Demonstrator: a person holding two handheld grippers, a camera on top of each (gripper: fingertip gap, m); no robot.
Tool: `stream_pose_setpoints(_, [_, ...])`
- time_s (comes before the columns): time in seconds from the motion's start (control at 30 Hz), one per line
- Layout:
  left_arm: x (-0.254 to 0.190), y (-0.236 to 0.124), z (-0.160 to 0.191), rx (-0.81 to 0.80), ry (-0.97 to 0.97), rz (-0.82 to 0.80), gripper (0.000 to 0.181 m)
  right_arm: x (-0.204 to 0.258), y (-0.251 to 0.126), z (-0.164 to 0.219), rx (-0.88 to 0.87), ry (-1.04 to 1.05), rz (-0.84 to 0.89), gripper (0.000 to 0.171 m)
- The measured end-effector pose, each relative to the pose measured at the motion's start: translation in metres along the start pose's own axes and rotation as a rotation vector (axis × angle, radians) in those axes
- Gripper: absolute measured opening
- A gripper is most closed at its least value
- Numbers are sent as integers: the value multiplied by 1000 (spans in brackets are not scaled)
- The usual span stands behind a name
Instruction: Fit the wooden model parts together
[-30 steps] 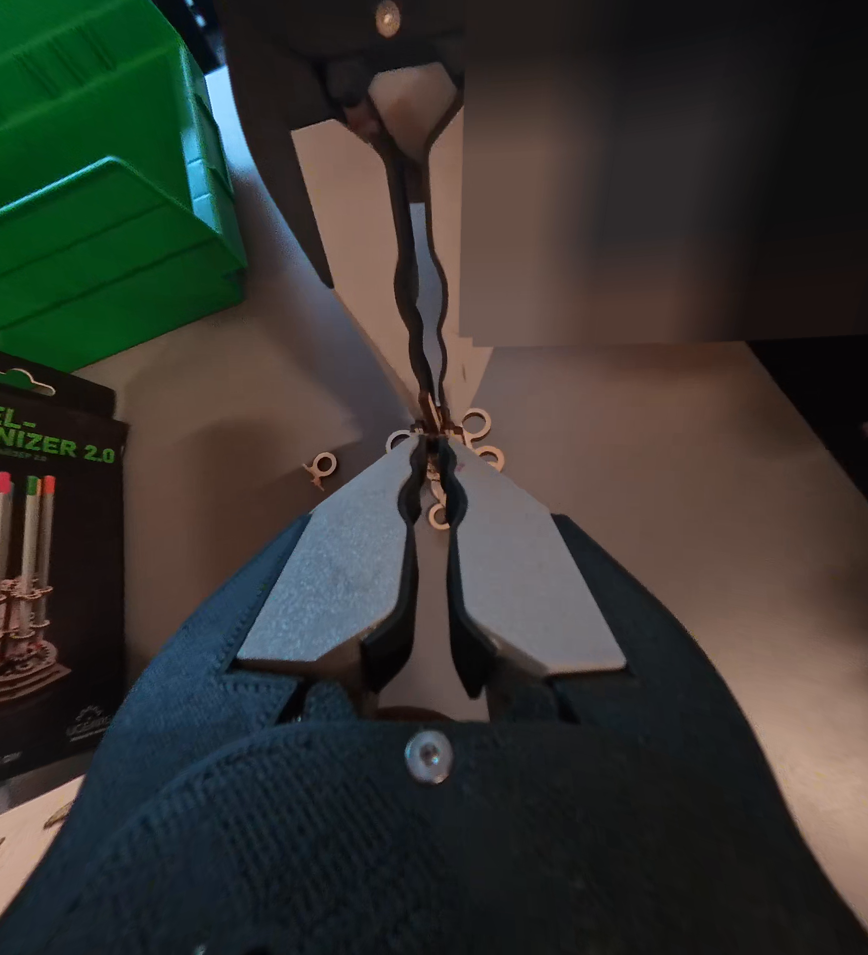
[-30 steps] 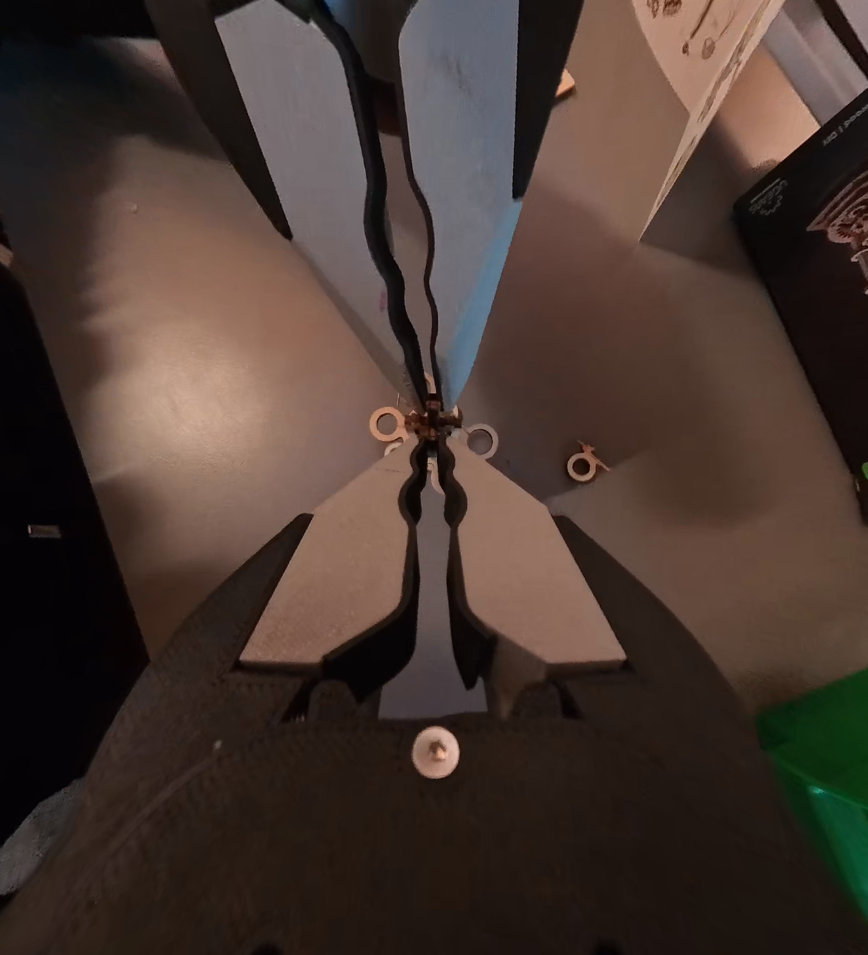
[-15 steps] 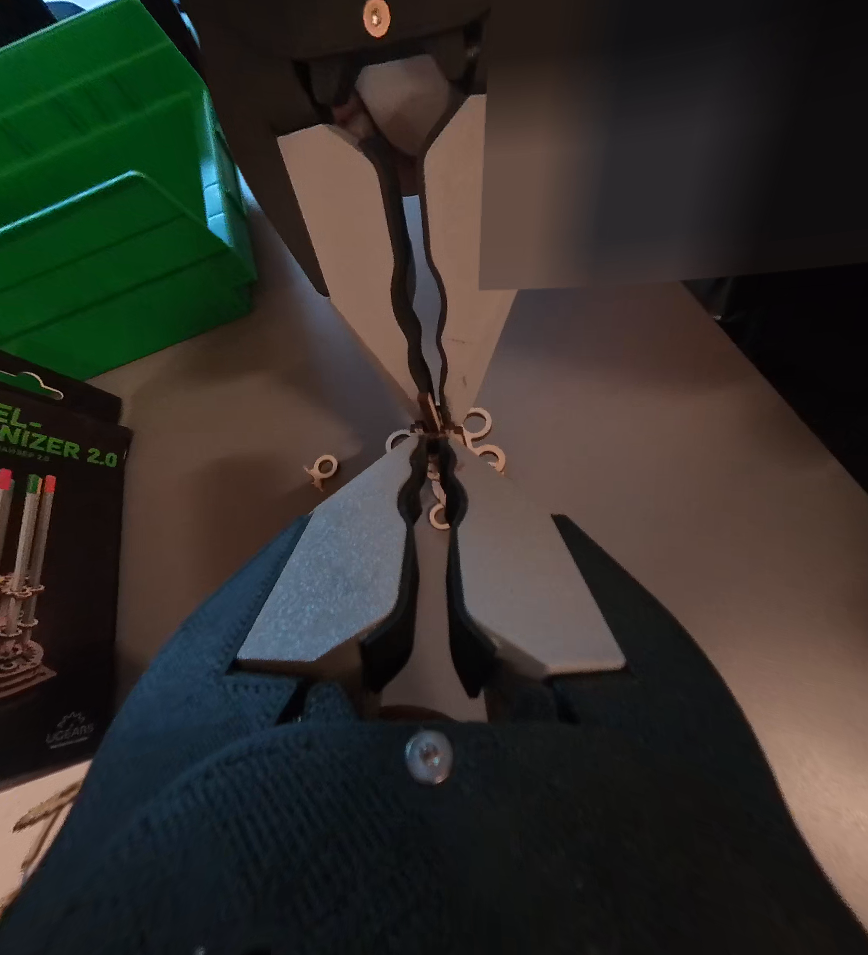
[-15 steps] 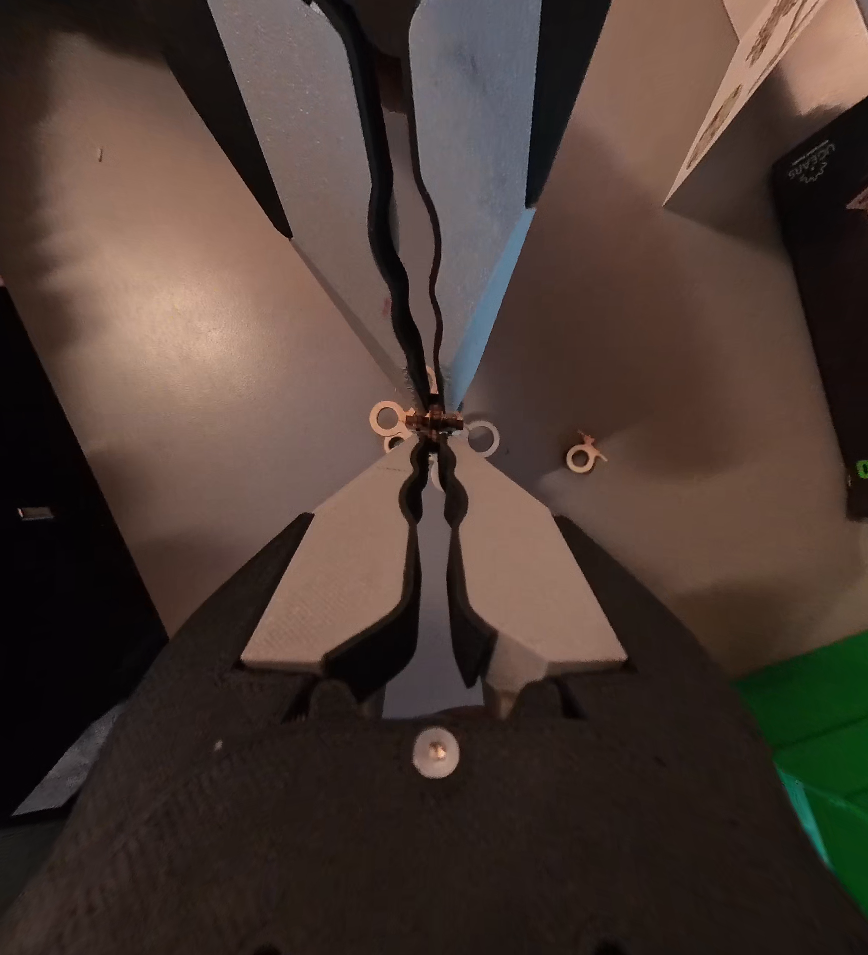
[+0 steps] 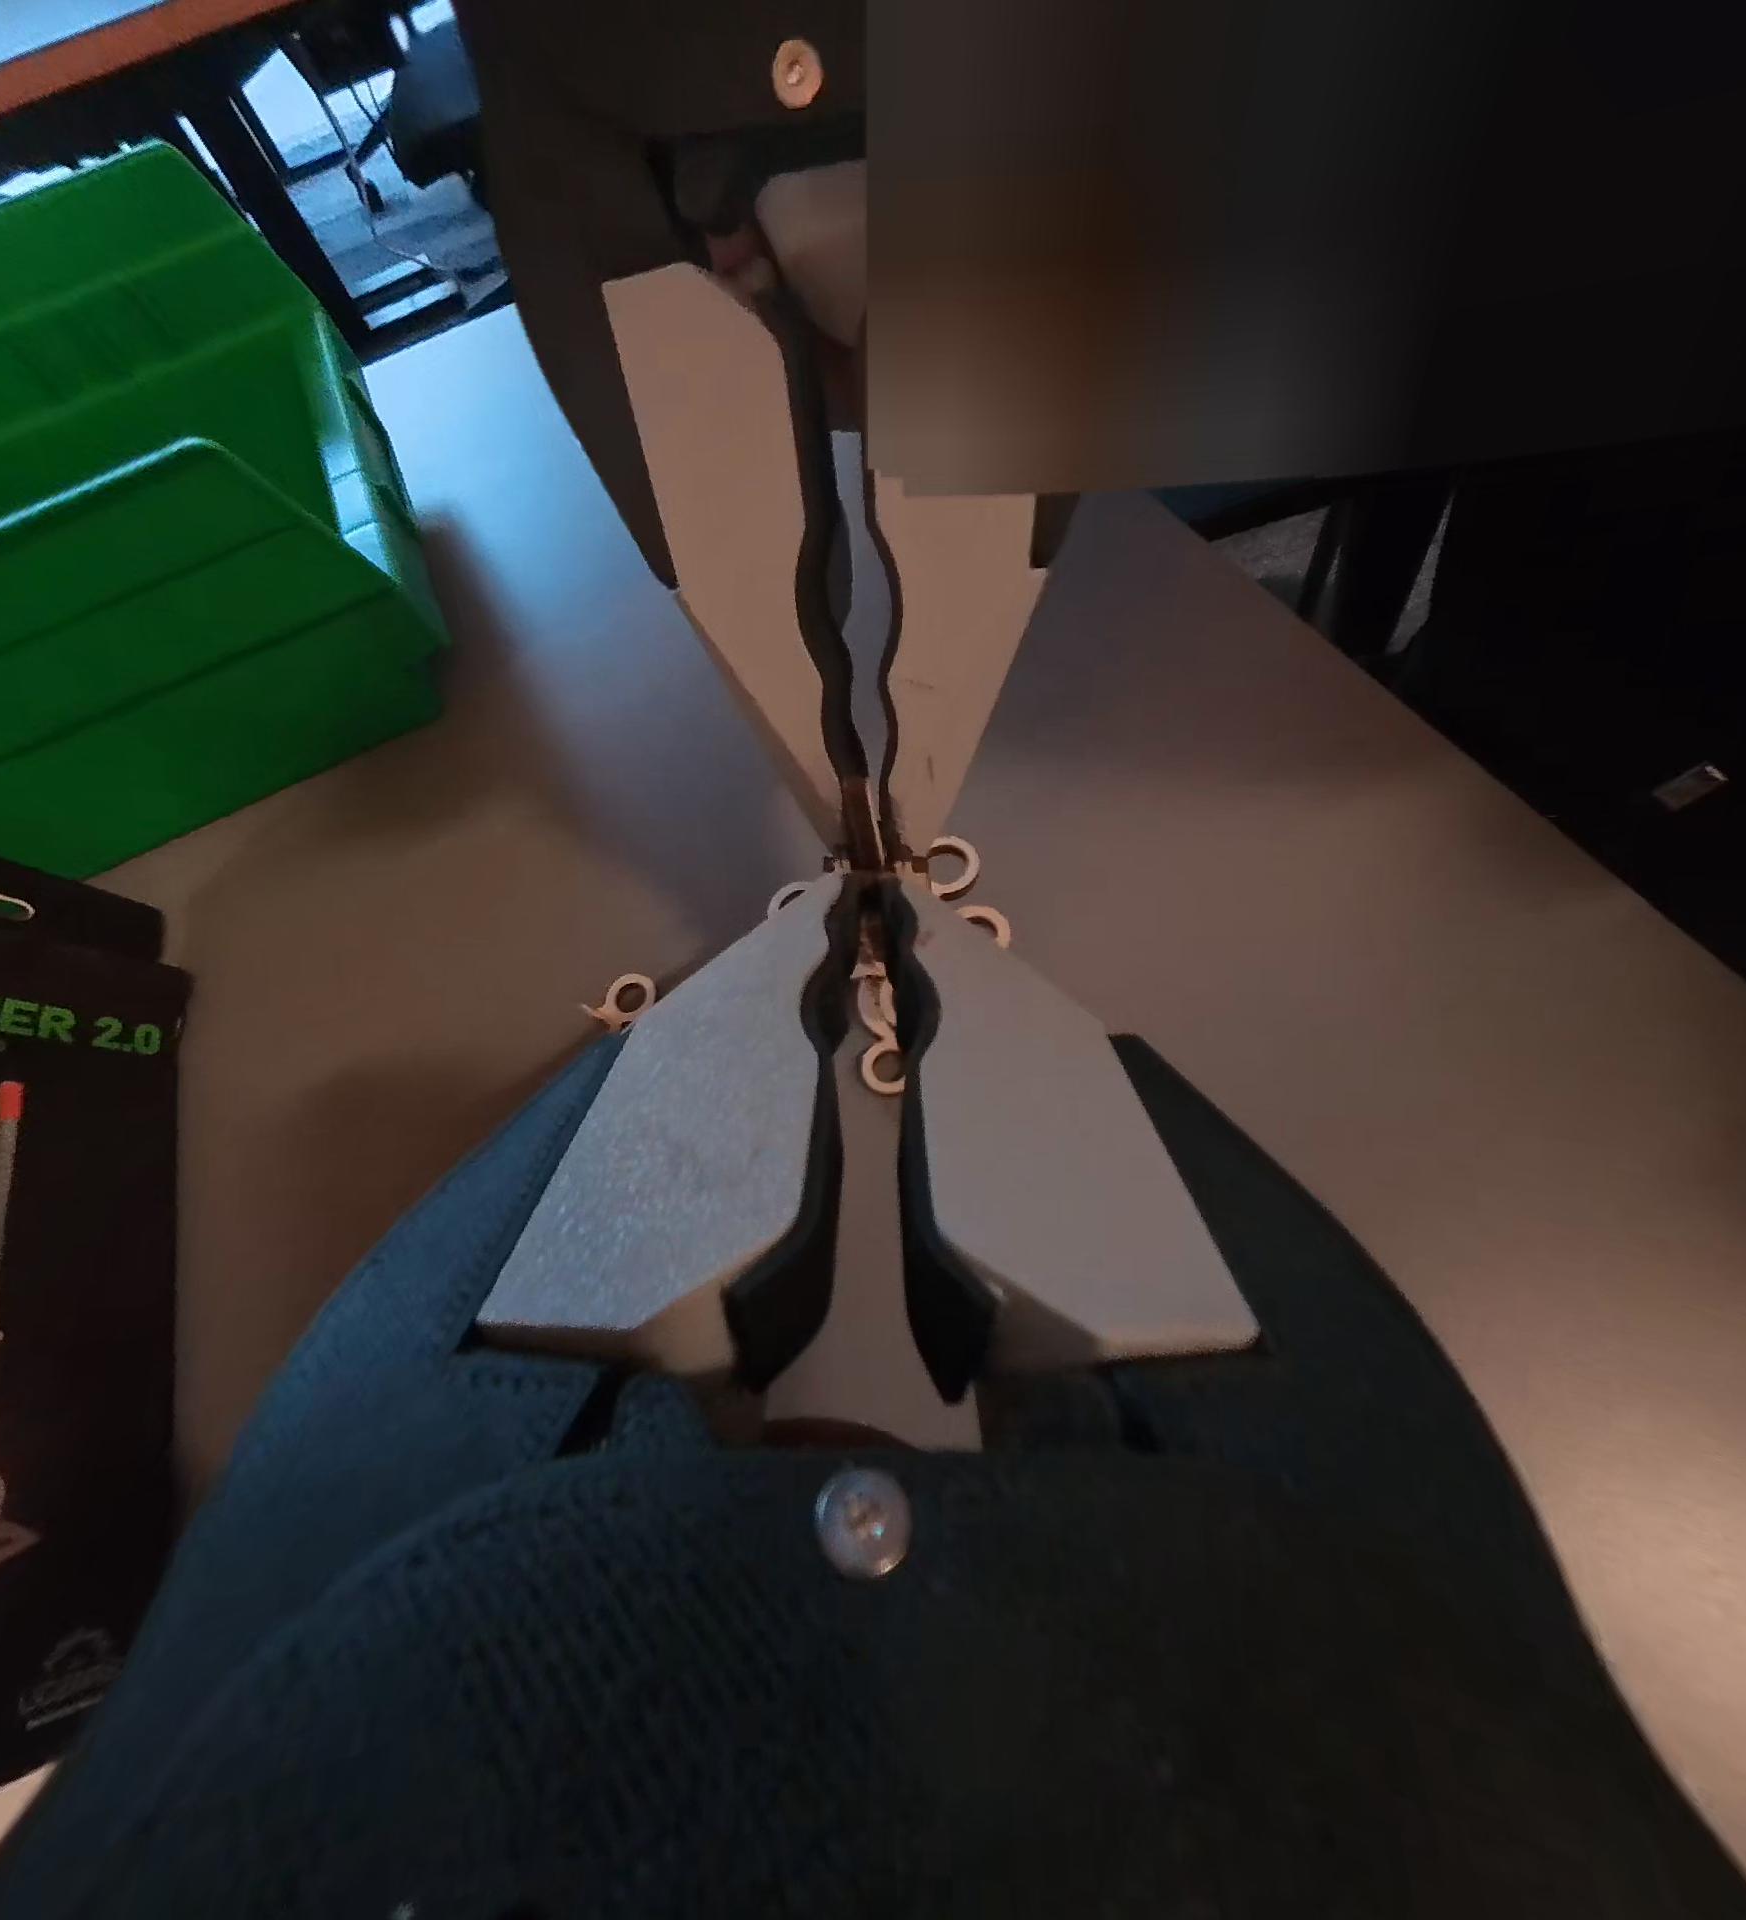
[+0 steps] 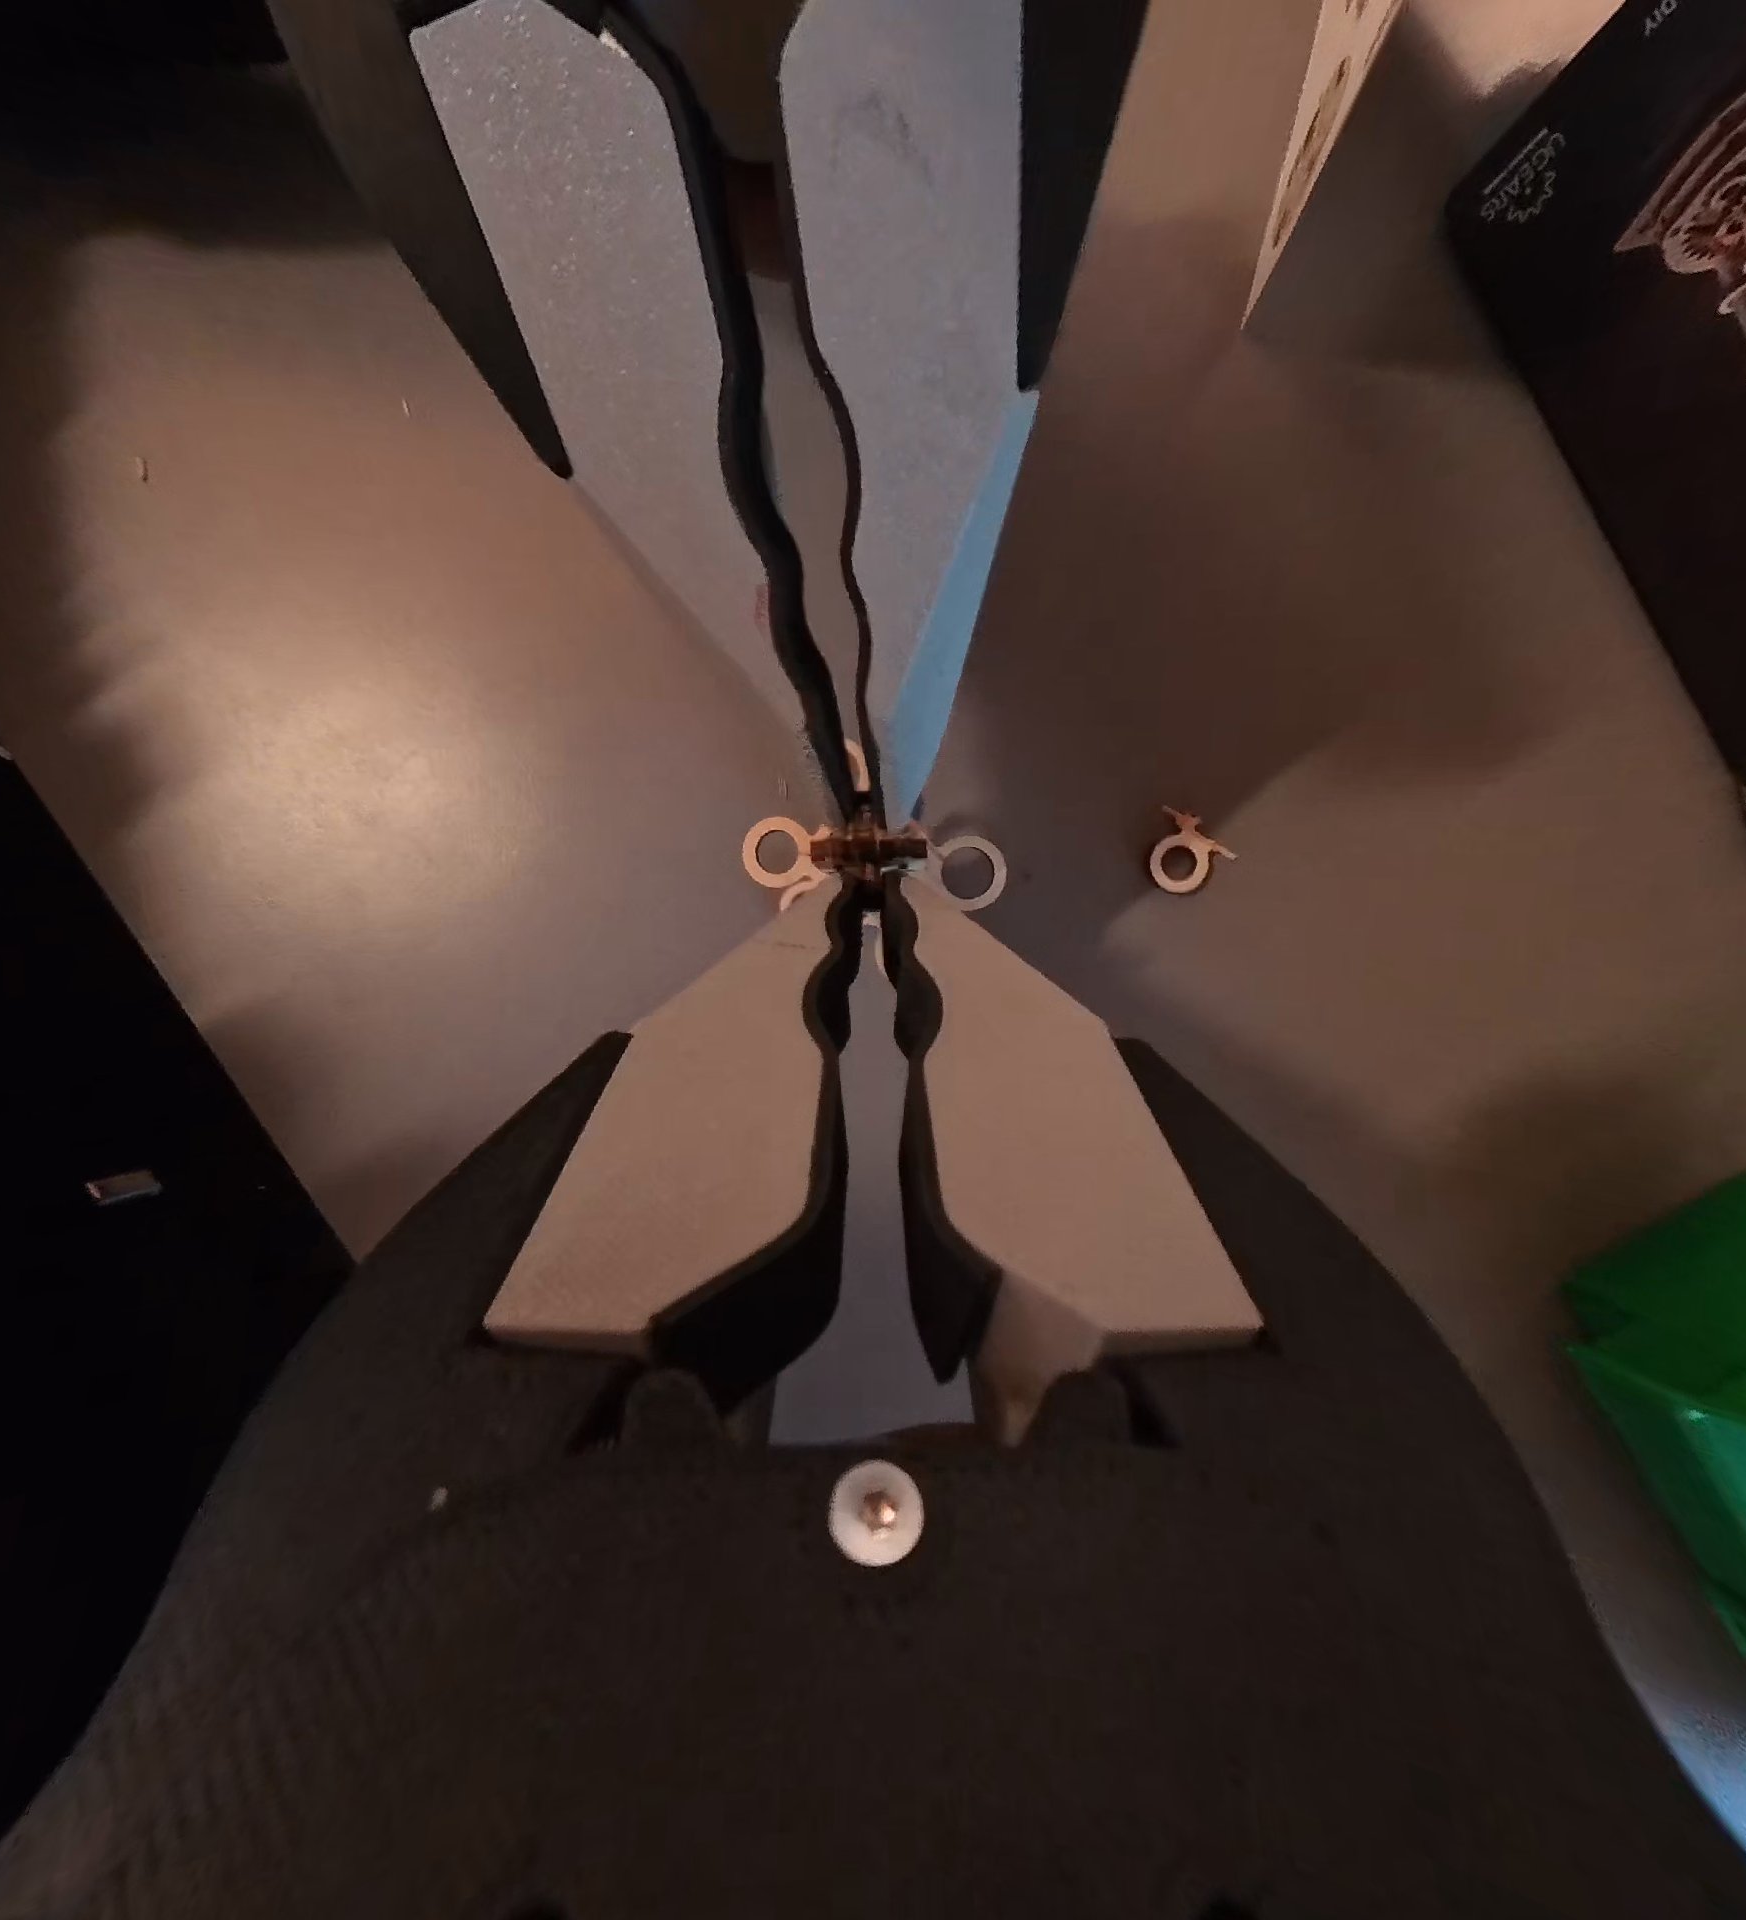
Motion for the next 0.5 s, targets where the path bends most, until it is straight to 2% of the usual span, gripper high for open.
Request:
stream_pose_setpoints(0.1, [1, -1, 1, 1, 13, 13, 1, -2, 1, -1, -22, 27, -47, 0])
stream_pose_setpoints(0.23, [5, -1, 3, -78, -22, 63, 1, -5, 1, -1, 19, 10, -105, 0])
stream_pose_setpoints(0.5, [4, -1, 4, -104, -1, 94, 1, -1, 2, 0, -11, 14, -6, 0])
Point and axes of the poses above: each gripper's, where its closed fingertips meet, y out along the fingers, z out of its underside, x = y × z across the jaws, the point moved 4 cm from there along -y, back along the fingers, and after that the axes turned 11 degrees about -y, right-handed, at the moved point
